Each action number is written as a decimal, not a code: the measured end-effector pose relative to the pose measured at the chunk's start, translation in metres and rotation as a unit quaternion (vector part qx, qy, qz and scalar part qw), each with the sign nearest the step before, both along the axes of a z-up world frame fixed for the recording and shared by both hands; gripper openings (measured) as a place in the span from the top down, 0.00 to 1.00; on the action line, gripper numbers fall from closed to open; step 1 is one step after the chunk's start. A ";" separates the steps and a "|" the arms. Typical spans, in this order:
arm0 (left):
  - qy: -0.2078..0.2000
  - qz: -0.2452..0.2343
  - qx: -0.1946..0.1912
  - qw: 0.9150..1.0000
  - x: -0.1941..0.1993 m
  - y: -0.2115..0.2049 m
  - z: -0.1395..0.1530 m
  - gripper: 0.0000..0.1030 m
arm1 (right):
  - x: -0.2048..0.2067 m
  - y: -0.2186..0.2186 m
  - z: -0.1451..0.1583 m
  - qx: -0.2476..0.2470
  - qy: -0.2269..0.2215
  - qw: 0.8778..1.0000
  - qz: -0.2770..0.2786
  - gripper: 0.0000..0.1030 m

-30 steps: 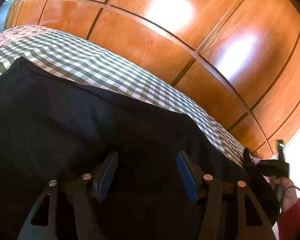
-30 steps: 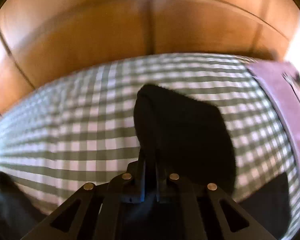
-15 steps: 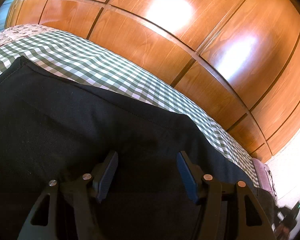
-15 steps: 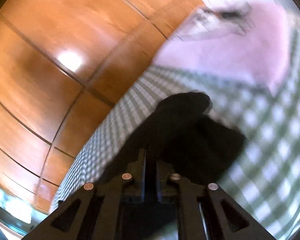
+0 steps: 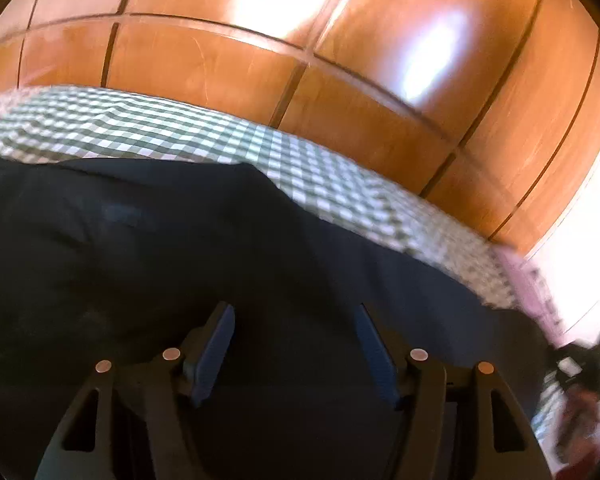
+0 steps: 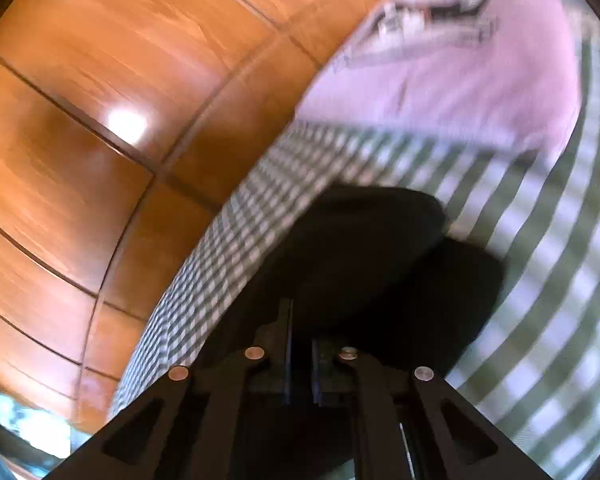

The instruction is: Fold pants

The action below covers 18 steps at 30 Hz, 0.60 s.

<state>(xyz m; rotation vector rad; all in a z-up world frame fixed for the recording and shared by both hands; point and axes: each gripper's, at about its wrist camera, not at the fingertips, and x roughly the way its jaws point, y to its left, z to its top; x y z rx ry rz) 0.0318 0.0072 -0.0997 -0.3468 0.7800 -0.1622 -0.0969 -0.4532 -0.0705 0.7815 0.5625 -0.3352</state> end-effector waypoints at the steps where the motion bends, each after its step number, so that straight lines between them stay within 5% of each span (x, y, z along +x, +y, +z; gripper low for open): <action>1: 0.005 0.002 0.012 1.000 0.001 -0.003 -0.003 0.38 | -0.003 0.000 -0.001 -0.017 0.015 1.000 -0.007 0.93; 4: 0.003 0.000 0.039 0.999 0.001 -0.009 -0.006 0.36 | -0.002 0.000 -0.024 -0.022 0.074 0.997 0.016 0.87; 6: 0.007 -0.004 0.043 0.999 0.003 -0.009 -0.006 0.35 | -0.017 -0.002 -0.028 -0.003 0.045 0.999 0.021 0.82; 9: 0.014 -0.004 0.019 1.000 0.001 -0.003 -0.002 0.35 | -0.047 -0.006 -0.018 -0.004 0.007 1.000 -0.017 0.42; 10: 0.015 -0.002 0.004 1.000 0.000 0.001 -0.001 0.35 | -0.057 -0.010 -0.018 0.002 -0.001 0.999 -0.041 0.38; 14: 0.011 0.010 -0.044 0.999 -0.003 0.011 0.004 0.35 | -0.057 -0.036 -0.039 0.086 -0.008 0.995 -0.054 0.38; 18: 0.018 0.008 -0.031 0.999 0.001 0.006 0.001 0.35 | -0.028 -0.042 -0.039 0.094 -0.016 0.995 -0.039 0.41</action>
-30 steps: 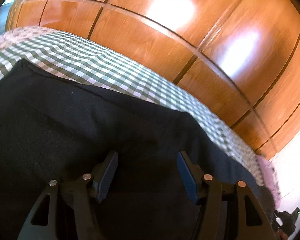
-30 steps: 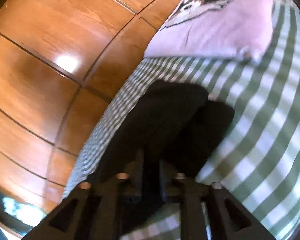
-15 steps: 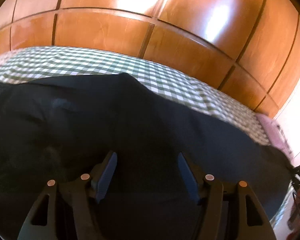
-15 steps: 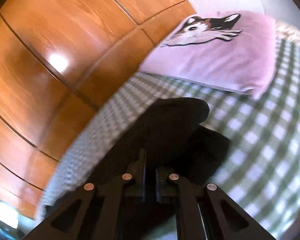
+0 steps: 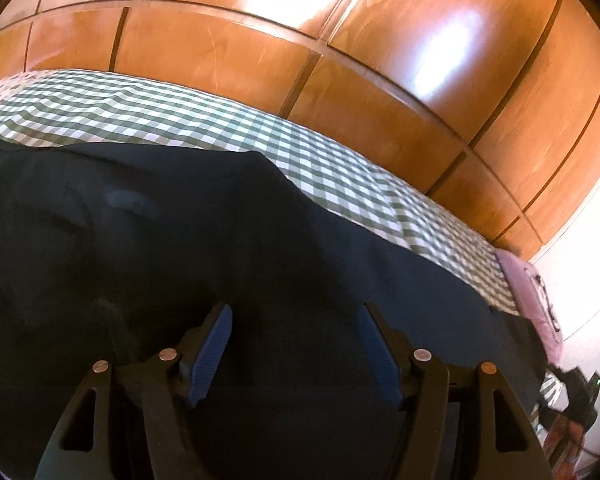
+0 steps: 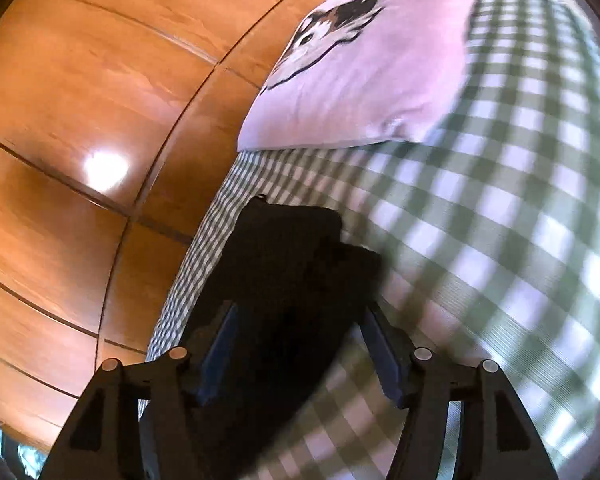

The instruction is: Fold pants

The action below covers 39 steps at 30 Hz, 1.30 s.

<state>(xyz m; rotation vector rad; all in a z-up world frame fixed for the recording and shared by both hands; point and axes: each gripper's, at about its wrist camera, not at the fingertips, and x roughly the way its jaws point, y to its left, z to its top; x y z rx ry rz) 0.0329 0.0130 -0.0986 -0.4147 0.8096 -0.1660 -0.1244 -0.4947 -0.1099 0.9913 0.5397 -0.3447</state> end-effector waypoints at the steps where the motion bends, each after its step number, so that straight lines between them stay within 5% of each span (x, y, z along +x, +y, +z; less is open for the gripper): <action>1: -0.001 -0.001 0.003 1.000 0.001 -0.001 0.000 0.35 | 0.006 0.003 -0.001 -0.002 -0.002 1.000 0.005 0.49; 2: -0.001 -0.002 0.006 1.000 0.001 -0.003 0.000 0.35 | 0.013 0.005 -0.001 0.003 0.001 1.000 0.014 0.74; 3: 0.001 -0.001 0.011 1.000 0.003 -0.004 -0.001 0.35 | 0.019 0.008 -0.001 0.007 0.004 1.000 0.017 0.82; 8: 0.004 -0.003 0.045 0.999 0.005 -0.010 -0.004 0.35 | -0.004 0.024 0.034 -0.086 0.014 0.996 -0.021 0.83; 12: -0.001 -0.007 0.058 0.998 0.006 -0.012 -0.007 0.35 | -0.012 0.013 0.009 -0.075 0.073 0.993 -0.049 0.83; 14: -0.002 -0.007 0.058 0.998 0.006 -0.012 -0.008 0.35 | -0.018 0.015 0.004 -0.071 0.062 0.994 -0.052 0.82; 18: 0.010 -0.014 0.051 0.999 0.006 -0.009 -0.004 0.35 | -0.021 0.028 0.025 -0.114 0.091 0.987 -0.063 0.65; 22: 0.030 -0.014 0.001 0.999 0.006 0.007 0.011 0.35 | -0.030 0.052 0.070 -0.204 0.068 0.973 -0.079 0.63; 24: 0.025 -0.003 -0.020 0.999 0.008 0.017 0.021 0.35 | -0.022 0.071 0.089 -0.242 0.046 0.968 -0.047 0.63; 28: 0.024 -0.001 -0.005 1.000 0.030 0.024 0.034 0.38 | 0.025 0.122 0.093 -0.251 0.011 0.962 0.104 0.63; 33: 0.035 -0.030 0.067 0.997 0.068 0.013 0.028 0.70 | 0.091 0.201 0.068 -0.265 0.035 0.926 0.268 0.71; 39: 0.049 -0.050 0.135 0.988 0.109 0.010 0.000 0.78 | 0.125 0.251 0.036 -0.292 0.071 0.888 0.350 0.75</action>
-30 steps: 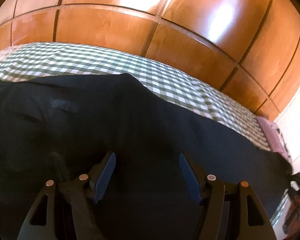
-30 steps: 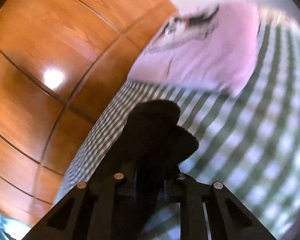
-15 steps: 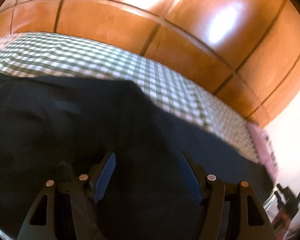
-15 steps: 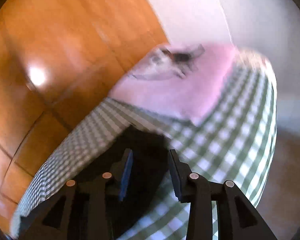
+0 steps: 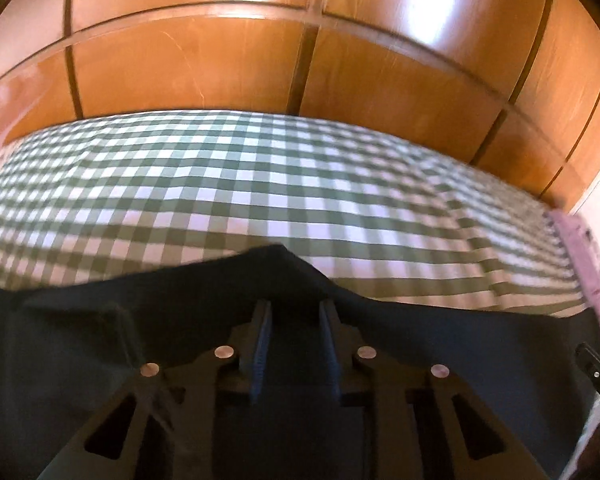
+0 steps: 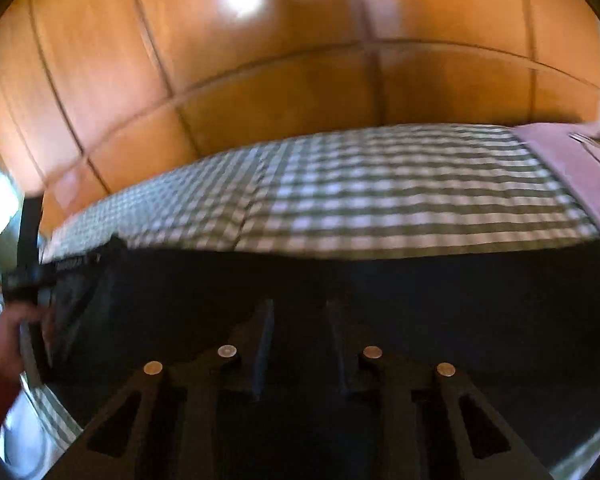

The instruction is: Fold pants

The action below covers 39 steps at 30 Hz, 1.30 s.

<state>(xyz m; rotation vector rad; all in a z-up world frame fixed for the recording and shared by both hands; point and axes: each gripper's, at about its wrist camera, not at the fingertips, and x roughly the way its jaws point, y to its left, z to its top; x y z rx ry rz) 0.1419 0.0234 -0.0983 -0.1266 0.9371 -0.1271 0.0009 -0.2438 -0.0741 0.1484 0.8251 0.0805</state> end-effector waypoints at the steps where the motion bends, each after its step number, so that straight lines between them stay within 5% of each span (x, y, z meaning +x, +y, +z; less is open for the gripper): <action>1: -0.005 -0.004 0.006 1.000 0.004 0.000 -0.003 0.78 | 0.003 0.004 -0.005 -0.008 0.005 1.000 0.004 0.75; 4: -0.018 -0.004 0.000 1.000 0.013 0.005 -0.004 0.74 | 0.009 0.002 -0.011 -0.018 0.000 1.000 -0.004 0.75; 10: -0.014 0.023 -0.080 0.996 0.031 0.032 -0.019 0.73 | 0.013 -0.002 -0.016 -0.004 -0.013 1.000 -0.011 0.74; 14: -0.014 0.025 -0.104 0.994 0.025 0.037 -0.013 0.73 | 0.000 -0.016 -0.008 0.061 -0.020 0.998 -0.028 0.71; 17: -0.024 0.043 -0.091 0.995 0.009 0.037 0.002 0.62 | -0.024 -0.036 0.001 0.110 -0.038 0.991 -0.061 0.58; 21: -0.049 0.025 -0.105 0.993 -0.030 0.022 0.018 0.42 | -0.069 -0.073 0.009 0.151 -0.060 0.979 -0.121 0.56; 27: -0.080 -0.013 -0.060 0.995 -0.072 -0.013 0.016 0.40 | -0.124 -0.126 0.016 0.165 -0.073 0.961 -0.211 0.56; 30: -0.062 -0.015 -0.044 0.997 -0.079 -0.018 0.002 0.40 | -0.150 -0.156 0.013 0.183 -0.074 0.942 -0.270 0.56; 35: -0.058 -0.001 -0.080 0.995 -0.084 -0.005 -0.006 0.40 | -0.184 -0.197 -0.005 0.244 -0.079 0.896 -0.363 0.44; 39: -0.058 0.003 -0.097 0.994 -0.086 0.000 -0.008 0.40 | -0.182 -0.216 -0.020 0.286 -0.083 0.874 -0.383 0.43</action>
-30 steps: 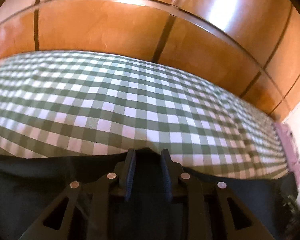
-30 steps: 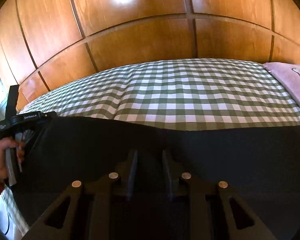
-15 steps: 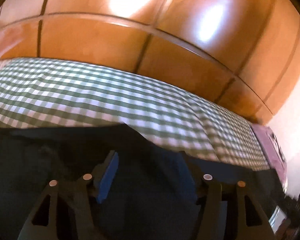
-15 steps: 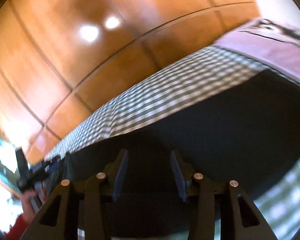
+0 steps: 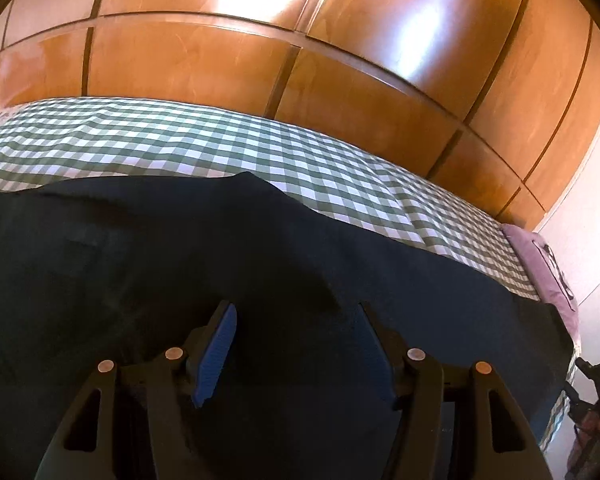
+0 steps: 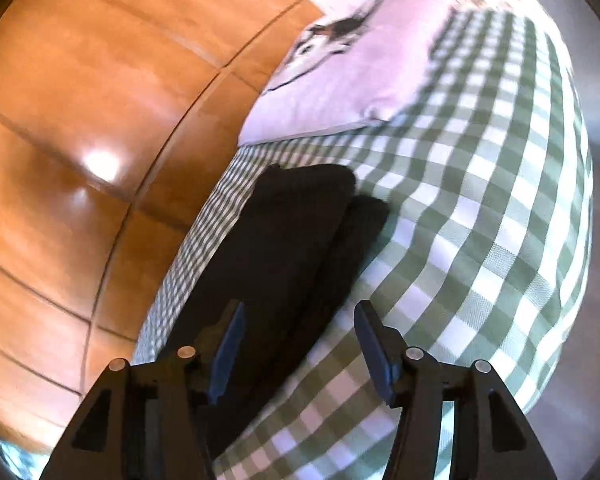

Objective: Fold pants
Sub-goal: 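Grasp the trouser leg end with the right gripper and lift it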

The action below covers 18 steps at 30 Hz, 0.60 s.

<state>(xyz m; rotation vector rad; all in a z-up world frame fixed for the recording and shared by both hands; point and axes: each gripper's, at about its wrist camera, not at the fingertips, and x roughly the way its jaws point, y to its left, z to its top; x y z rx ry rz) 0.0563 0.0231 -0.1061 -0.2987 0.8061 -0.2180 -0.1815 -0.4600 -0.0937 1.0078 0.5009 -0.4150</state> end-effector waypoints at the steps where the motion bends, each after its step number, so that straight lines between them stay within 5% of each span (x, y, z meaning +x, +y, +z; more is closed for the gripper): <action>1: 0.001 0.000 0.002 1.000 0.000 -0.001 0.000 0.40 | 0.003 -0.004 -0.002 0.007 -0.007 1.000 -0.005 0.43; 6: 0.001 0.000 0.017 1.000 -0.004 -0.005 0.002 0.40 | 0.026 -0.014 -0.004 0.015 -0.013 1.000 -0.020 0.46; 8: 0.000 0.003 0.015 1.000 -0.007 -0.002 0.004 0.40 | 0.038 -0.014 -0.002 0.018 0.008 1.000 -0.011 0.78; 9: 0.000 0.007 0.012 1.000 -0.008 0.001 0.006 0.40 | 0.039 -0.014 -0.002 0.024 0.006 1.000 -0.006 0.82; 18: -0.012 0.085 -0.031 0.996 -0.016 0.050 0.024 0.39 | 0.052 0.024 0.076 -0.057 -0.026 0.998 0.030 0.84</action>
